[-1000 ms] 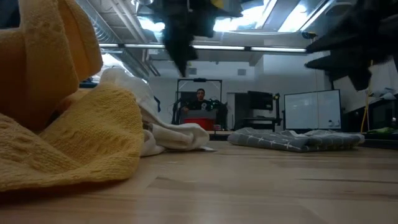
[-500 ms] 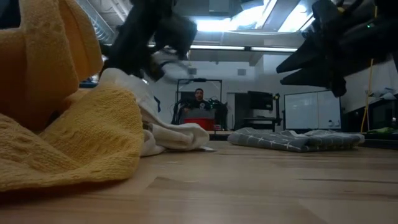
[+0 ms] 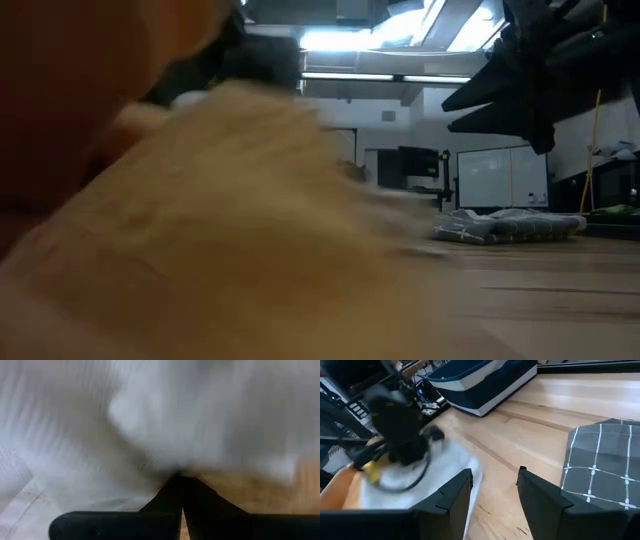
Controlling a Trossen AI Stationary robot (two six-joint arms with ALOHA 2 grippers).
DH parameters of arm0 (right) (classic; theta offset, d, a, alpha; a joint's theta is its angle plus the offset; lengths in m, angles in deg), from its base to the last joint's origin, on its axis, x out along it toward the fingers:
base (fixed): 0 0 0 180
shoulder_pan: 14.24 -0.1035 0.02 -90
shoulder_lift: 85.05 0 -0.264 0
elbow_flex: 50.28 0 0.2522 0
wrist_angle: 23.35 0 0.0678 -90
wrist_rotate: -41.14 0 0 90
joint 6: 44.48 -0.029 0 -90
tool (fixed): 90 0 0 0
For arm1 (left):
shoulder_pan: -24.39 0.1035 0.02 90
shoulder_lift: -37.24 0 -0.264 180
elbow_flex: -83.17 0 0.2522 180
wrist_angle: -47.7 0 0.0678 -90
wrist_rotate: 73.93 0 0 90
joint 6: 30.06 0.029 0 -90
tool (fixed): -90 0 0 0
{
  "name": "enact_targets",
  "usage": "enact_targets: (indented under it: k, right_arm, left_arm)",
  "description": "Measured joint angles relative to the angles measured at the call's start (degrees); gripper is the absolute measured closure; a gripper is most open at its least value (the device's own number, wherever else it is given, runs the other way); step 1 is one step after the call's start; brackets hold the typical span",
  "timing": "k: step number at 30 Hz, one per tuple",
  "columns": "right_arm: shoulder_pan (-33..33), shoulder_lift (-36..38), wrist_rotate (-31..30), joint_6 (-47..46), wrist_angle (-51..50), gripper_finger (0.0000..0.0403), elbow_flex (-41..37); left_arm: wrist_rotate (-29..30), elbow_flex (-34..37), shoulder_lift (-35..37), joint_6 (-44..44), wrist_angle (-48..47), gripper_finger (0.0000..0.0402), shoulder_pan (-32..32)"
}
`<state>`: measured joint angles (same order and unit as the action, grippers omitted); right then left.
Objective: Fold towel
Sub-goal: Adjust the yellow and white towels to the bottom right of the table
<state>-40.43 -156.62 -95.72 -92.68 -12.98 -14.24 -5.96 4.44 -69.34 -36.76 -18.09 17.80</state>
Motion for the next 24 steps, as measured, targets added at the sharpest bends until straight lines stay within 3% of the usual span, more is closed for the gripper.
enact_targets:
  k: [7,12,15,20,24]
  right_arm:
    - [0.0,0.0,0.2,0.1,5.4,0.0237,0.0]
    - [0.0,0.0,9.7,0.9,11.4,0.0237,0.0]
    - [0.0,0.0,15.9,1.0,13.5,0.0237,0.6]
    - [0.0,-2.0,21.7,2.9,12.8,0.0237,5.2]
    - [0.0,-6.5,24.7,5.1,9.4,0.0237,10.8]
  left_arm:
    - [1.6,-0.3,-0.3,4.4,31.7,0.0399,-1.5]
    - [6.7,-0.3,-0.3,9.9,51.0,0.0399,-0.4]
    - [7.0,-0.4,-0.1,12.4,55.9,0.0399,1.2]
    - [8.8,-1.0,2.3,14.2,55.3,0.0399,4.4]
    - [14.4,-1.1,6.1,14.4,53.9,0.0399,7.6]
